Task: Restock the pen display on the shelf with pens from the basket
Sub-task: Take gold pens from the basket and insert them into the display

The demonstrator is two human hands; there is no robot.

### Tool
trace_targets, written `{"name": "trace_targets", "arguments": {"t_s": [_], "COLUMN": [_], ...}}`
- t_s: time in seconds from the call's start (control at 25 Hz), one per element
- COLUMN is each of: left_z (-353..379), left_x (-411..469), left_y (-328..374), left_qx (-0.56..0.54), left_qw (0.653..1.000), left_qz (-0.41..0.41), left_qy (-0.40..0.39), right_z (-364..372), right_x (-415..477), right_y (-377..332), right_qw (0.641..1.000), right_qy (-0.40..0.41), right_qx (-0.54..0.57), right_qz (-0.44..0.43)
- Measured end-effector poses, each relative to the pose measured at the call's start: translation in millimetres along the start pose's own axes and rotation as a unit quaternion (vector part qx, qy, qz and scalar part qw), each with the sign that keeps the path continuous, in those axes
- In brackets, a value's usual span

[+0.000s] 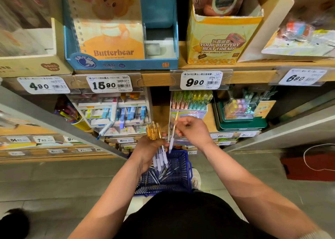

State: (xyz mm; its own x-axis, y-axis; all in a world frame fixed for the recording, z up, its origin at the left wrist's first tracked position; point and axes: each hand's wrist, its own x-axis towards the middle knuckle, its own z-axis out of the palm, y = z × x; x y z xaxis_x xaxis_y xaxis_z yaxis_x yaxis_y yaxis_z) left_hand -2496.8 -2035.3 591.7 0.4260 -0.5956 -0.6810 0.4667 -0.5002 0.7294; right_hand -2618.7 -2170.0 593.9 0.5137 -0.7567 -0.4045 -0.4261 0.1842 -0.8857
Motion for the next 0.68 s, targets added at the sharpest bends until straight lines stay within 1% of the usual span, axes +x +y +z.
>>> {"name": "trace_targets", "arguments": {"t_s": [0.08,0.12,0.16,0.28,0.48,0.68], "left_z": [-0.9,-1.0,-0.7,0.2,-1.1,-4.2], "left_x": [2.0,2.7,3.0,2.0,-2.9,-6.8], "left_y": [0.2,-0.4,-0.9,-3.5,-5.4,-7.0], "left_qx": [-0.037,-0.051,-0.062,-0.083,-0.098,-0.103], "left_qw": [0.999,0.998,0.998,0.996,0.995,0.995], "left_qz": [-0.017,-0.021,-0.023,-0.020,-0.015,-0.013], "left_qy": [0.002,0.003,0.004,0.003,-0.003,0.004], "right_z": [-13.6,-18.0,-19.9,-13.7,4.4,21.1], "right_x": [8.4,11.8,15.4,25.9,43.1,56.3], "right_y": [2.4,3.9,7.0,21.0,43.1,37.7], "right_qw": [0.992,0.983,0.976,0.968,0.967,0.957], "right_qy": [0.107,0.147,0.168,0.165,0.130,0.125], "right_qx": [-0.031,-0.062,-0.088,-0.139,-0.185,-0.223], "right_qz": [-0.063,-0.090,-0.108,-0.127,-0.118,-0.138]}}
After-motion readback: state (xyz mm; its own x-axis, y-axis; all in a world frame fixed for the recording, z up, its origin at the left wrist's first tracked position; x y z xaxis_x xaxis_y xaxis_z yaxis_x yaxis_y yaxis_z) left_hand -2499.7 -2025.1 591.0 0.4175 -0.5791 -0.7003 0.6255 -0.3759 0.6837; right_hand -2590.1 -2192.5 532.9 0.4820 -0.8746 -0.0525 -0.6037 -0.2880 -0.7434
